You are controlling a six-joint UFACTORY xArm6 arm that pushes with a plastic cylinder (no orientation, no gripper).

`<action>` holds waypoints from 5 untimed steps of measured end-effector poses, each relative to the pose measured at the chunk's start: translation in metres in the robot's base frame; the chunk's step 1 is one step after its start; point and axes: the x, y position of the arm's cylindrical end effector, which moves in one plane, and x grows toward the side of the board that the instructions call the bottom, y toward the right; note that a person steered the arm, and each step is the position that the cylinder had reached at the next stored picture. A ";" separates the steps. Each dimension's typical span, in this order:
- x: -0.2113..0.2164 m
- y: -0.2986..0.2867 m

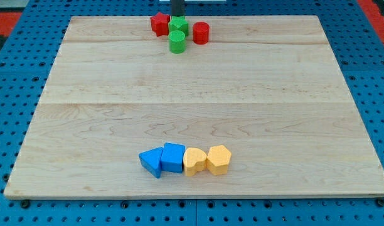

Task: Move the green circle to the bottom left side of the green star

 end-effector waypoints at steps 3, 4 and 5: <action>0.045 -0.001; 0.067 0.003; 0.102 0.003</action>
